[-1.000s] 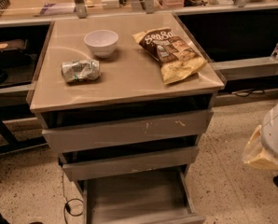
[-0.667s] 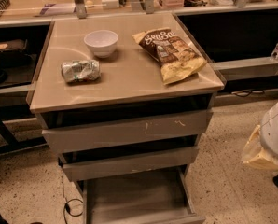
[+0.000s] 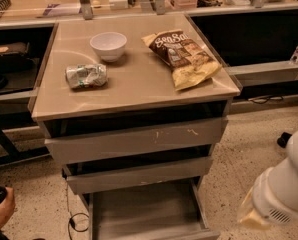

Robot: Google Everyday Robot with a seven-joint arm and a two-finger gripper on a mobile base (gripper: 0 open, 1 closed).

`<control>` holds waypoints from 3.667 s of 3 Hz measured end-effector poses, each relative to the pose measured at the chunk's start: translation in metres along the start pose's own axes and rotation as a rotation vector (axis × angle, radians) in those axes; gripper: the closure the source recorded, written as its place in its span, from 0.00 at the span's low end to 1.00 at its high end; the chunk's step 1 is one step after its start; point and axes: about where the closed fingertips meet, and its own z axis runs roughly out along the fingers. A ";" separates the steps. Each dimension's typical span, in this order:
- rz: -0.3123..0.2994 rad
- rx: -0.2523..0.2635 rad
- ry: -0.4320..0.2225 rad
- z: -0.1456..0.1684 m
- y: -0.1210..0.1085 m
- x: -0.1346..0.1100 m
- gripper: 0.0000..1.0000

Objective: Close bottom drawer

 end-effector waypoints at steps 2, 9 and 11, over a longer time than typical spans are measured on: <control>0.059 -0.104 -0.009 0.088 0.019 0.017 1.00; 0.267 -0.353 -0.036 0.362 0.033 0.046 1.00; 0.330 -0.398 -0.063 0.475 0.018 0.040 1.00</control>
Offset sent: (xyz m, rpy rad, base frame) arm -0.0181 0.0079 -0.0647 0.0374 0.0764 -0.0293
